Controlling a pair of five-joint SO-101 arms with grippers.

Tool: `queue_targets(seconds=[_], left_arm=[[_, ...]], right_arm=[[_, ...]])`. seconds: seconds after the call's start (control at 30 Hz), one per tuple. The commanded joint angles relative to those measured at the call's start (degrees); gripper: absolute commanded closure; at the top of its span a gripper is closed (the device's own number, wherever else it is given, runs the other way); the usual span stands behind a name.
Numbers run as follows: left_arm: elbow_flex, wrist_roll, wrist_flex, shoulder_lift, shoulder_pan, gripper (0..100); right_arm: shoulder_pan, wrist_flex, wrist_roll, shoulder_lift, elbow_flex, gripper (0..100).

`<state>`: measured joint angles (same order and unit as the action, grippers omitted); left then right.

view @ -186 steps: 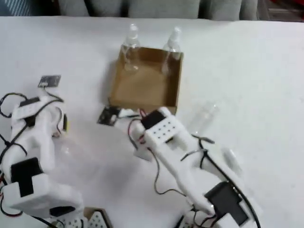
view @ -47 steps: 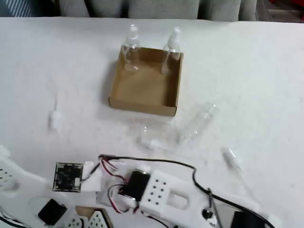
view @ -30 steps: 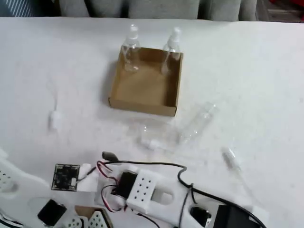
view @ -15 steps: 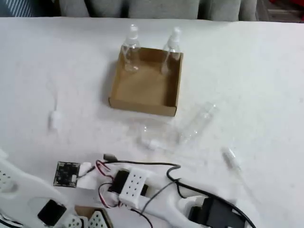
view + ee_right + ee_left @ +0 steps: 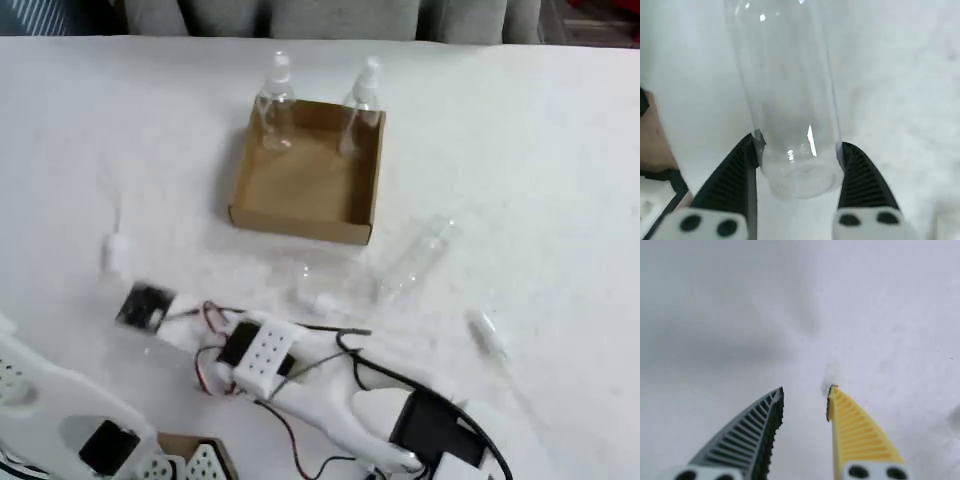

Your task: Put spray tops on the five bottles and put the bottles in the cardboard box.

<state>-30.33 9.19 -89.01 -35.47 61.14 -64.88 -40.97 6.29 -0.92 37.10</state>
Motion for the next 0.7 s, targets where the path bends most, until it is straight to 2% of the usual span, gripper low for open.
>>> queue_targets(seconds=[0.0,0.17,0.43,0.67], left_arm=[[-3.0,-0.3,-2.5,1.5,-1.3,85],[-2.9,-5.8,-4.0,1.5,-3.2,85],[-2.5,-6.9,-6.6,1.6,-9.5,85],[2.3,-9.9,-7.5,9.3,-15.6,85]], right_arm=[[4.2,-0.2,-8.3,-2.9,-2.7,98.1],[5.8,0.0,-16.4,-5.7,-2.5,98.1],[6.5,5.0,-18.2,-5.8,-0.9,96.8],[6.5,5.1,-17.4,-5.8,-0.9,78.9]])
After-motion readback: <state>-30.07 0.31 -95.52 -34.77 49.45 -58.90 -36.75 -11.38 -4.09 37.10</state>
